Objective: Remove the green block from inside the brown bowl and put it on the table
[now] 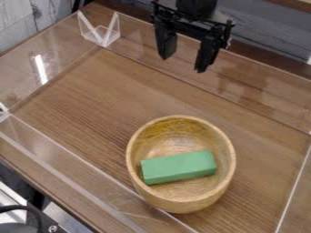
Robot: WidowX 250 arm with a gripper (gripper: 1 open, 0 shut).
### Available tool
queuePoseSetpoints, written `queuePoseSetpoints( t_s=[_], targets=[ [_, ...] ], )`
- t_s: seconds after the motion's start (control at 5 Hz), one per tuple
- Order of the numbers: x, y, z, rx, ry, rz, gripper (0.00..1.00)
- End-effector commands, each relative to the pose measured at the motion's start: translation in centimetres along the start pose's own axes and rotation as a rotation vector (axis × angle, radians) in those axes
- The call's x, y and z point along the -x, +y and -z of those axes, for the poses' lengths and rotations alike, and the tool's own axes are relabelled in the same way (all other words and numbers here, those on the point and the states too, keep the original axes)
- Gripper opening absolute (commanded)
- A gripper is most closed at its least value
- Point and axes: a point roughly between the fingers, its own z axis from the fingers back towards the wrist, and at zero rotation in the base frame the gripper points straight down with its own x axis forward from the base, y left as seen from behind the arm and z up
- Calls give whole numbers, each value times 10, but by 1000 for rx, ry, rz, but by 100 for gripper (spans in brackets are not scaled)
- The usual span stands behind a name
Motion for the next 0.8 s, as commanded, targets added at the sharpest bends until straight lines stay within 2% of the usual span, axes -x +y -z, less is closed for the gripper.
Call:
queuePoseSetpoints(
  t_s=[0.0, 0.2, 0.4, 0.6],
  targets=[
    [11, -6, 4, -1, 11, 80, 100],
    [33, -19, 6, -8, -10, 256, 100],
    [46, -27, 7, -11, -18, 356, 100],
    [53, -31, 10, -14, -22, 396, 100]
  ],
)
